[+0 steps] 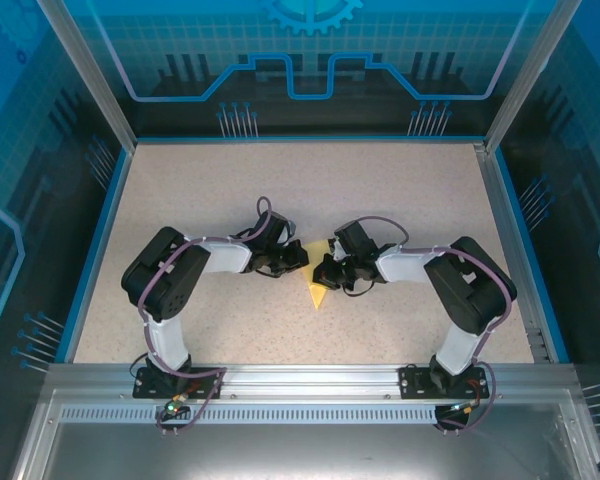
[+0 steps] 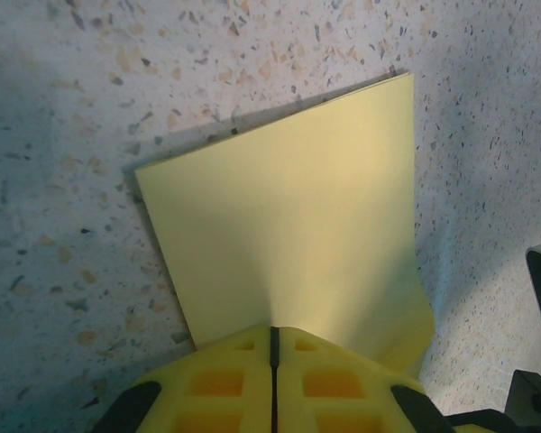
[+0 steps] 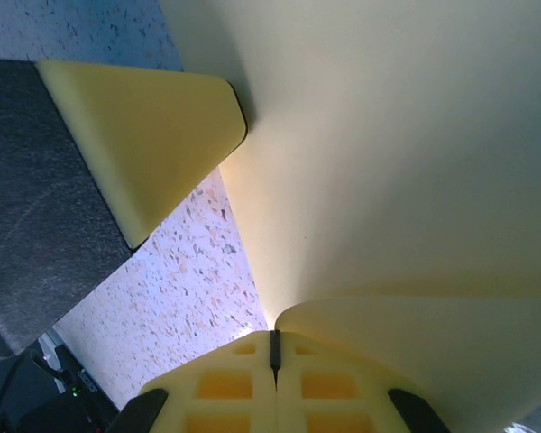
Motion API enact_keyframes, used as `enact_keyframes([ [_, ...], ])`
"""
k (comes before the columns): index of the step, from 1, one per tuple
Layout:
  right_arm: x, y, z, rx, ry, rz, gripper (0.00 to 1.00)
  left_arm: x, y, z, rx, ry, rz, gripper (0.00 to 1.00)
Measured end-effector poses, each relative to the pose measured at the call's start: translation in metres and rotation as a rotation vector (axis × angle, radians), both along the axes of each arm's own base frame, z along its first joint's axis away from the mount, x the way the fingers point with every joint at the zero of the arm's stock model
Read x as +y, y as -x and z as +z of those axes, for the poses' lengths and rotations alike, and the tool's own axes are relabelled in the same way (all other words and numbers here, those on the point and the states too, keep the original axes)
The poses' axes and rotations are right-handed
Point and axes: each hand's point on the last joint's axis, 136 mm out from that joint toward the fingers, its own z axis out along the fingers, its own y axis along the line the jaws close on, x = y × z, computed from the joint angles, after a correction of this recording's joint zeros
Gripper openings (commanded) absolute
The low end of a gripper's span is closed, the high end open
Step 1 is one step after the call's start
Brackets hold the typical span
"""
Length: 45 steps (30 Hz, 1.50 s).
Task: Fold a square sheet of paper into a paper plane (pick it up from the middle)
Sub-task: Third fold the triangle at the center of the table.
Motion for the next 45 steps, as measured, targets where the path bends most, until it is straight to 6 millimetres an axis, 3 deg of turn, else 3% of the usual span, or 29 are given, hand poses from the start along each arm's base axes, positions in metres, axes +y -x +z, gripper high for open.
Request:
enact_keyframes([
  [45, 0.0020, -0.0092, -0.0052, -0.027, 0.006, -0.029, 0.03, -0.0002, 0.0001, 0.0000, -0.001, 0.000, -0.001, 0.09],
])
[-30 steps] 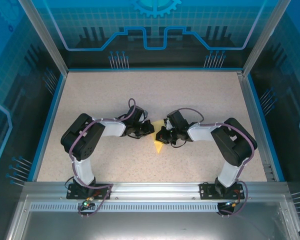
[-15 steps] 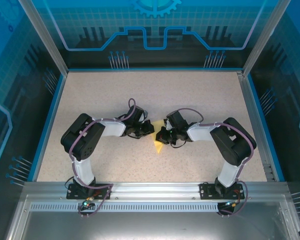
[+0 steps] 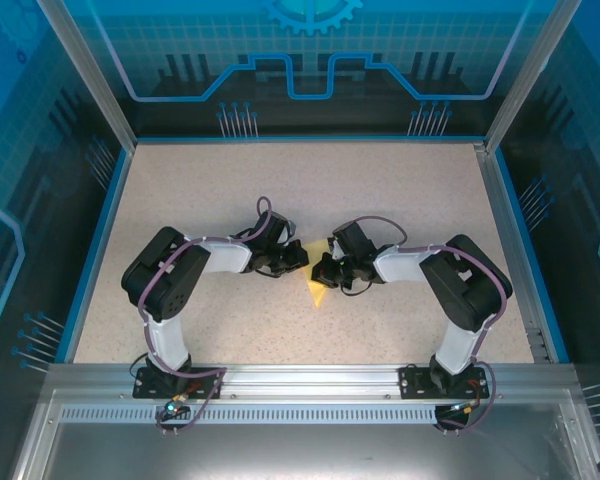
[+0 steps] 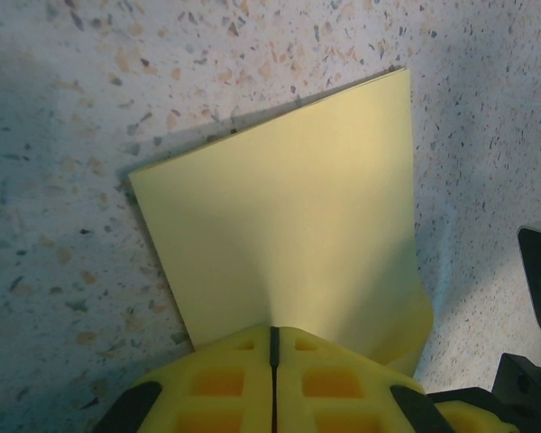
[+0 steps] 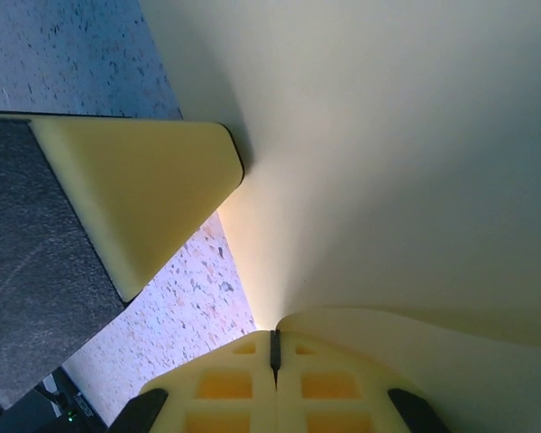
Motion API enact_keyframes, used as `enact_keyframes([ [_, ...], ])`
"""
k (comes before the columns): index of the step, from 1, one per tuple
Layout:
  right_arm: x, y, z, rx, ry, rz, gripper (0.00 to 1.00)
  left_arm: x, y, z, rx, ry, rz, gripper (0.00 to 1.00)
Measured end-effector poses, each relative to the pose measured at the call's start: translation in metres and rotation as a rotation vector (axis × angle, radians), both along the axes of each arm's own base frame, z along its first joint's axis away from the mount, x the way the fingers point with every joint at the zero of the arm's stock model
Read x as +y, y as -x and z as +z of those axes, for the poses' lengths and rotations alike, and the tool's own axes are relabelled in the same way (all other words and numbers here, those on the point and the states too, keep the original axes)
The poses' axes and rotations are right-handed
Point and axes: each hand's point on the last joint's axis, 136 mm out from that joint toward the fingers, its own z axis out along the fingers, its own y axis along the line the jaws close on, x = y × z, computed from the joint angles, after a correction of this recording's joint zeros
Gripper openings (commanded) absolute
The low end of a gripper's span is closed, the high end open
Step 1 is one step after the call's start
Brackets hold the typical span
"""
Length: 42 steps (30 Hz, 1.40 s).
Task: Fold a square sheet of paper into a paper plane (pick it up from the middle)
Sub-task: Third fold the triangle at the center of the table.
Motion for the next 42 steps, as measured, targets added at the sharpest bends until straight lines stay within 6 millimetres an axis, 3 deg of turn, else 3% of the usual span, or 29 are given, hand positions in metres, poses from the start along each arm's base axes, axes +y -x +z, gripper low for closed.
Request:
enact_keyframes([
  [32, -0.001, -0.002, -0.005, 0.005, 0.007, -0.018, 0.07, 0.002, 0.001, 0.002, 0.003, -0.008, 0.005, 0.10],
  [37, -0.001, -0.002, -0.006, 0.007, 0.009, -0.017, 0.11, 0.010, -0.002, 0.024, -0.037, 0.001, 0.032, 0.10],
  [42, 0.001, -0.003, -0.005, 0.004, -0.003, -0.015, 0.23, 0.023, -0.008, 0.046, -0.087, 0.013, 0.072, 0.10],
])
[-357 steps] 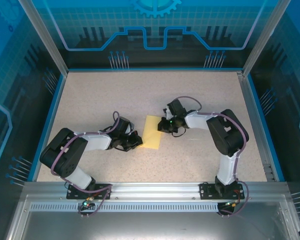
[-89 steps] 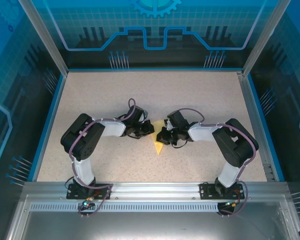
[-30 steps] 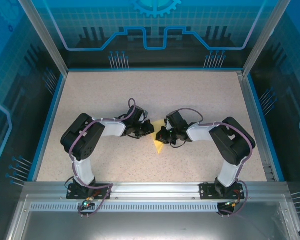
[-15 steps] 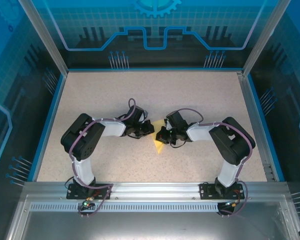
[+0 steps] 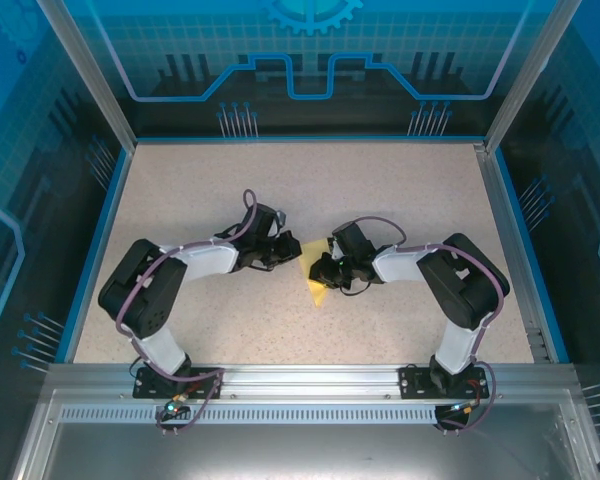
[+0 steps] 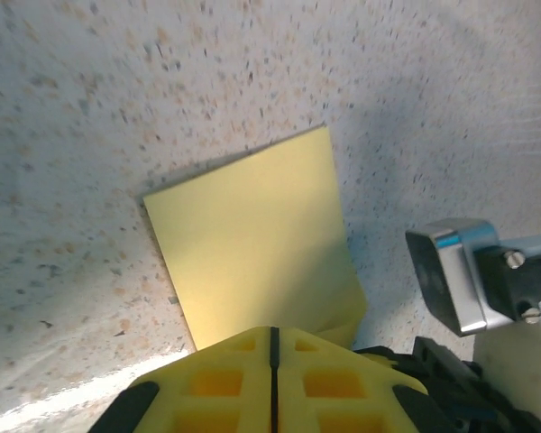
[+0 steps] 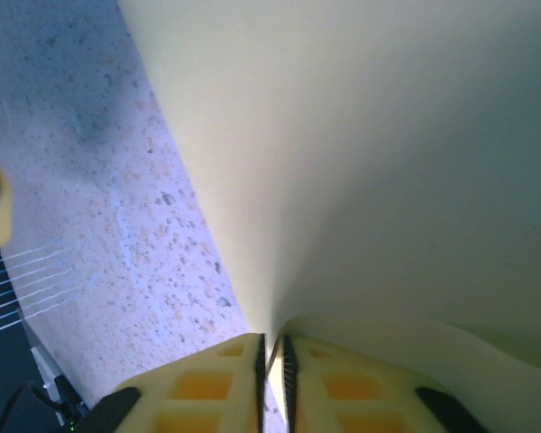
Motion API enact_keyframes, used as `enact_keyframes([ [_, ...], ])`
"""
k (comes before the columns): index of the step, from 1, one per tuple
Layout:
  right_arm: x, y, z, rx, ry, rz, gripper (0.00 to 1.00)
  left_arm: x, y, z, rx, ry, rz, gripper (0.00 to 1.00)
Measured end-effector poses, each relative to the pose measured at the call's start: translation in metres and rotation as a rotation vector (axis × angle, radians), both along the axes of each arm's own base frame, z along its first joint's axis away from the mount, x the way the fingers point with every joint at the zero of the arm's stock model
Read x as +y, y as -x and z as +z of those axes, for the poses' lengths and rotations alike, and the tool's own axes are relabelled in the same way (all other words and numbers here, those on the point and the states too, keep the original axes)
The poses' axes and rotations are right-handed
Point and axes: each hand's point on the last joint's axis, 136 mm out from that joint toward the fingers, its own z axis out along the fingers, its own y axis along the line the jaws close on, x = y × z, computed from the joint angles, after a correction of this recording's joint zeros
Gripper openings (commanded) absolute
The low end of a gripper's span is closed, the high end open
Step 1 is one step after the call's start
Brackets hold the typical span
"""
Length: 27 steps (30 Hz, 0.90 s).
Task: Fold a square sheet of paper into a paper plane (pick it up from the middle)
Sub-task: Third fold the triangle at the center of the table.
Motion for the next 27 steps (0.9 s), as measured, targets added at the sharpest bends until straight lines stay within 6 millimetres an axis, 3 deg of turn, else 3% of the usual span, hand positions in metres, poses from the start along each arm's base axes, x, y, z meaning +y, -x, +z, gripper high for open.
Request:
enact_keyframes([
  [3, 0.004, -0.001, 0.004, -0.003, -0.022, 0.005, 0.36, 0.007, 0.001, 0.000, 0.005, -0.003, 0.021, 0.10],
  [7, 0.008, -0.002, 0.008, -0.013, -0.041, 0.008, 0.38, 0.013, 0.008, -0.010, 0.039, -0.015, 0.036, 0.10],
  [15, 0.005, -0.001, 0.004, -0.032, -0.048, -0.008, 0.21, 0.016, 0.016, -0.017, 0.066, -0.021, 0.037, 0.10],
  [21, 0.003, -0.002, 0.002, -0.044, -0.048, -0.019, 0.17, 0.015, 0.018, -0.018, 0.070, -0.011, 0.028, 0.10],
  [27, 0.000, -0.001, -0.002, -0.046, -0.035, -0.028, 0.06, 0.011, 0.020, -0.016, 0.069, 0.009, 0.013, 0.10],
])
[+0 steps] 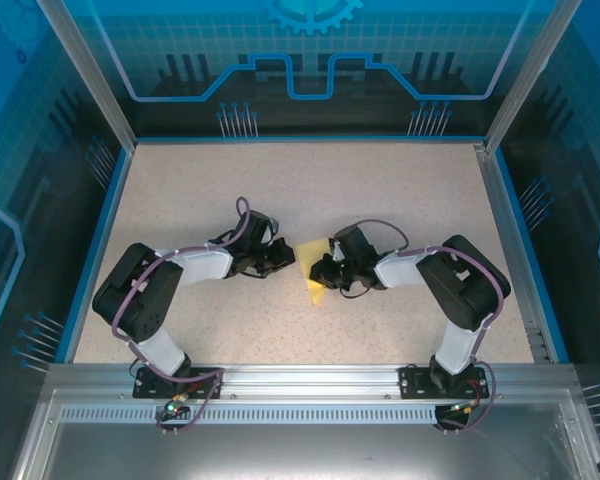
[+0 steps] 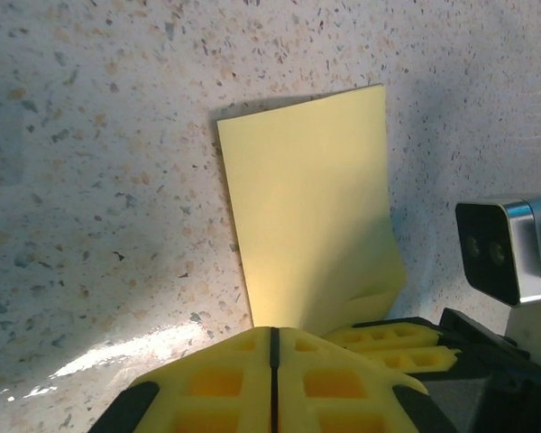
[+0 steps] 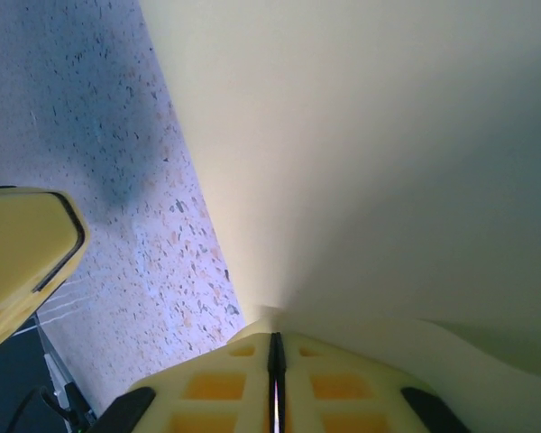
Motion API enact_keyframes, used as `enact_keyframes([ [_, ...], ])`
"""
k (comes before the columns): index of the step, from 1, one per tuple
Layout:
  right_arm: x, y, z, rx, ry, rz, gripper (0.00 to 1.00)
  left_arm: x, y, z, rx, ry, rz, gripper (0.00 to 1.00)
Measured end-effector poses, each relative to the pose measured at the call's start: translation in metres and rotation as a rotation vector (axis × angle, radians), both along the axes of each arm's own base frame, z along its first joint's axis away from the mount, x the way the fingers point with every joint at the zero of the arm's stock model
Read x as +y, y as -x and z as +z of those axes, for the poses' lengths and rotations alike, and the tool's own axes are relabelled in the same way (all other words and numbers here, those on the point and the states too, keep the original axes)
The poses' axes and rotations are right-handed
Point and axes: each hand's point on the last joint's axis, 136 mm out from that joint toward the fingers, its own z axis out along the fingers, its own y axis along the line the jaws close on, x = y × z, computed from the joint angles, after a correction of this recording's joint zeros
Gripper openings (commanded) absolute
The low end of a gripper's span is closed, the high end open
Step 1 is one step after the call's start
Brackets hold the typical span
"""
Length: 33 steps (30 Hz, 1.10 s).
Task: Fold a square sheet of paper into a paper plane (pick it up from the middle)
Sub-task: Third fold the triangle at the center of the table.
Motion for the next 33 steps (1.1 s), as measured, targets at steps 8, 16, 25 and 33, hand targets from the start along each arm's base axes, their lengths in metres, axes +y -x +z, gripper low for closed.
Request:
enact_keyframes([
  [8, -0.001, 0.000, -0.001, -0.001, 0.004, -0.003, 0.00, -0.008, 0.014, -0.001, 0.024, 0.027, -0.032, 0.08],
  [16, -0.001, 0.000, -0.001, -0.001, 0.005, -0.003, 0.00, -0.031, 0.027, 0.005, 0.020, 0.066, -0.100, 0.02],
  [25, -0.001, 0.000, -0.001, 0.000, 0.005, -0.003, 0.00, -0.034, 0.032, -0.008, 0.064, 0.065, -0.105, 0.00],
  [33, -0.001, 0.000, -0.001, 0.003, 0.007, -0.003, 0.00, -0.035, 0.034, -0.020, 0.091, 0.055, -0.109, 0.00],
])
